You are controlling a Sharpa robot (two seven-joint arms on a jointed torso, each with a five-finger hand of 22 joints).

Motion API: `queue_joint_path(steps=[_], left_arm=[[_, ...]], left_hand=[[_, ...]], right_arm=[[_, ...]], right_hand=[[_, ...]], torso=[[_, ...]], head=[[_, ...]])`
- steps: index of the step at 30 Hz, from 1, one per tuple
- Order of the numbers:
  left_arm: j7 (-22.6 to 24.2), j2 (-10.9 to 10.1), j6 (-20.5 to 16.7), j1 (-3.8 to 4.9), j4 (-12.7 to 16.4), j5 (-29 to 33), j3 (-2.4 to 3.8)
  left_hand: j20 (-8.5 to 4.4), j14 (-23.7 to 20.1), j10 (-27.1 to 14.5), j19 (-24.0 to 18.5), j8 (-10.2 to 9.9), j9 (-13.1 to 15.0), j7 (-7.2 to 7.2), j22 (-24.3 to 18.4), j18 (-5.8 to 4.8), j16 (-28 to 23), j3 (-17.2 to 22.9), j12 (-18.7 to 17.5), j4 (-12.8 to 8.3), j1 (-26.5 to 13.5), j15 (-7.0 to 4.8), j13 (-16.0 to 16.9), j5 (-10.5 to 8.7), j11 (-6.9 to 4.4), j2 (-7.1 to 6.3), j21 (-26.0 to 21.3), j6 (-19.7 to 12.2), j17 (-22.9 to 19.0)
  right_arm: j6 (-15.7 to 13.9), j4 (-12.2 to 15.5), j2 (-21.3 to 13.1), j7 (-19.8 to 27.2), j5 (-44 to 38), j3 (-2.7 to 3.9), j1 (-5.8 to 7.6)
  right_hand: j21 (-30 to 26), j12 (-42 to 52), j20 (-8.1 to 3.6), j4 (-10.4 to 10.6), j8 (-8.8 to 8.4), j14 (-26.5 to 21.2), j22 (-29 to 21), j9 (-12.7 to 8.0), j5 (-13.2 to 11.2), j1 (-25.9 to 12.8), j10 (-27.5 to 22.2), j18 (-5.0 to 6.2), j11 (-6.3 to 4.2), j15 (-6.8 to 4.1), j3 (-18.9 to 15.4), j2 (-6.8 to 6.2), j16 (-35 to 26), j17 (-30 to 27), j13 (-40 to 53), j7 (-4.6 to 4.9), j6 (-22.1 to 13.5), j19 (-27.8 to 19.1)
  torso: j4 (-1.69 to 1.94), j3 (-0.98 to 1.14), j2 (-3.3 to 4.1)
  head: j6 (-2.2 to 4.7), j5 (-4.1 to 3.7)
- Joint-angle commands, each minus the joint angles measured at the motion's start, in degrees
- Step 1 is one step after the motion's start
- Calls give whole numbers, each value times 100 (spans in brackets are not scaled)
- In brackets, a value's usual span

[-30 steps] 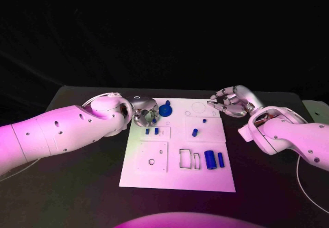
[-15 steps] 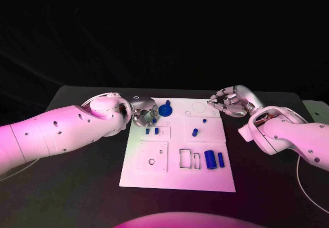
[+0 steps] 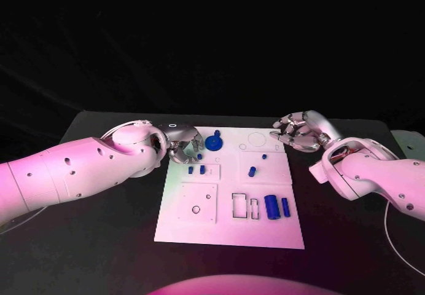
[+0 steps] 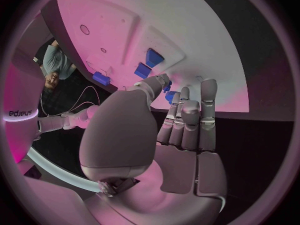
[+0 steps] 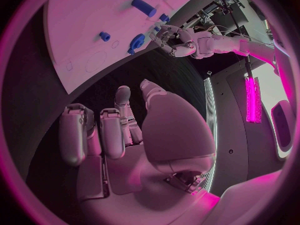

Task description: Assemble the parts on the task board

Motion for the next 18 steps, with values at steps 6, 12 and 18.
queue_joint_path(steps=[6,12,18], left_arm=[[47,-343,-598,3,166,1547,54],[437,-626,-657,30,189,3887,83],[1375,-840,-864,41,262,6243,84]], left_hand=[[52,-346,-71,-147,100,35,87,-311,83,-229,-266,1,110,24,64,-18,4,66,78,-286,209,-759],[89,-846,-247,-227,106,19,133,-449,87,-598,-409,-8,181,80,103,-55,-9,113,130,-479,226,-1664],[110,-1053,-387,-281,135,10,138,-654,89,-933,-684,103,342,74,118,-63,-14,127,234,-771,254,-1898]], right_arm=[[575,-98,-8,-129,-887,1,-3],[1309,-182,17,-478,-2100,3,8],[1966,-240,130,-949,-3468,6,58]], right_hand=[[-382,-2132,47,-52,85,38,571,-71,-55,644,5,157,30,65,792,-410,-275,-149,-1977,72,166,-128],[-461,-2911,56,-134,79,16,546,-123,-93,748,314,169,37,62,1118,-559,-340,-241,-2714,28,384,-141],[-325,-3120,51,-155,27,69,630,-159,-159,730,356,138,39,62,1175,-643,-260,-148,-2922,15,438,-71]], torso=[[-4,7,-16],[-14,9,-12],[16,4,-8]], head=[[55,-92],[94,-196],[160,-281]])
